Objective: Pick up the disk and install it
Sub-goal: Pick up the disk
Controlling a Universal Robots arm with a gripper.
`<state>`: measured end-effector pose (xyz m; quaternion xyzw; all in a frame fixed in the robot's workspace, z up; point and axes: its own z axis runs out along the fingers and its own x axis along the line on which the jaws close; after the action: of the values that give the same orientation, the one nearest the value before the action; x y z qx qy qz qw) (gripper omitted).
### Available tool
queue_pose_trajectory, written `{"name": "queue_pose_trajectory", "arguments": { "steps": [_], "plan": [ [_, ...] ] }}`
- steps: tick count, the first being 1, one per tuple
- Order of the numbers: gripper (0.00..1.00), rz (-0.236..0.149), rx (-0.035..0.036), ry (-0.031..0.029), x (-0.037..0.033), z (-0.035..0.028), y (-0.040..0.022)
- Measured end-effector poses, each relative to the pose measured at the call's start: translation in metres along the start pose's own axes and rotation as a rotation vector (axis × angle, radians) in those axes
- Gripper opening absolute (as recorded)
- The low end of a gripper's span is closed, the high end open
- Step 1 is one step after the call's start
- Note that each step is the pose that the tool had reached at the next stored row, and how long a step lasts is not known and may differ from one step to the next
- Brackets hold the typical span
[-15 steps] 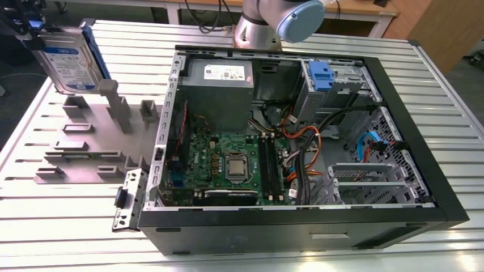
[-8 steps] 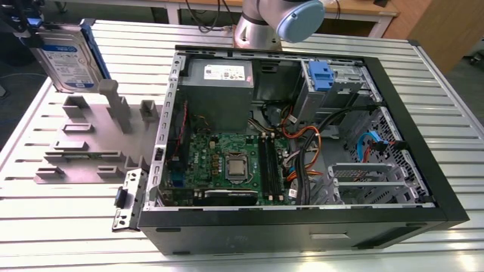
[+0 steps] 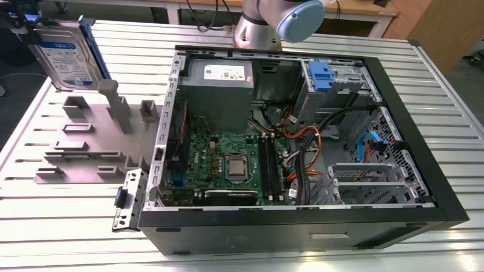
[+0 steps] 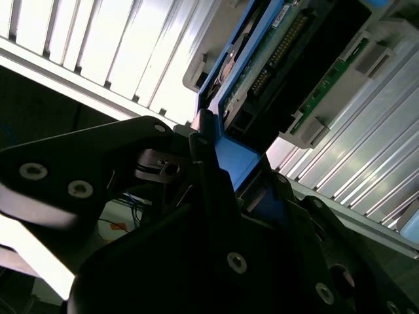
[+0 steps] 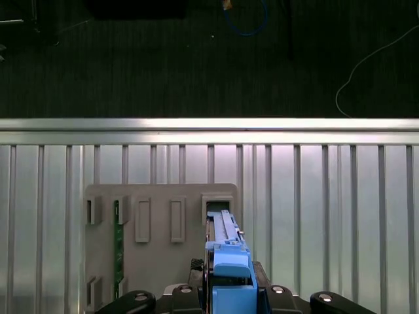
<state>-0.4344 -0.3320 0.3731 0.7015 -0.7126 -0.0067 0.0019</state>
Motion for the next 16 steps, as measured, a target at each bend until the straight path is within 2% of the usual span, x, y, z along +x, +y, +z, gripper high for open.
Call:
{"name": "queue_pose_trajectory", "arguments": {
  "steps": [1,2,10,16],
  "plan": [
    [0.36,0.000,0.0001,-0.0001,0.0000,-0.0009,0.0000],
    [0.36,0.000,0.0000,0.0000,0.0000,-0.0052,0.0001],
    [0.36,0.000,0.0000,0.0000,-0.0001,-0.0153,0.0002],
    [0.36,0.000,0.0000,0.0002,-0.0002,-0.0253,0.0003]
  ]
}}
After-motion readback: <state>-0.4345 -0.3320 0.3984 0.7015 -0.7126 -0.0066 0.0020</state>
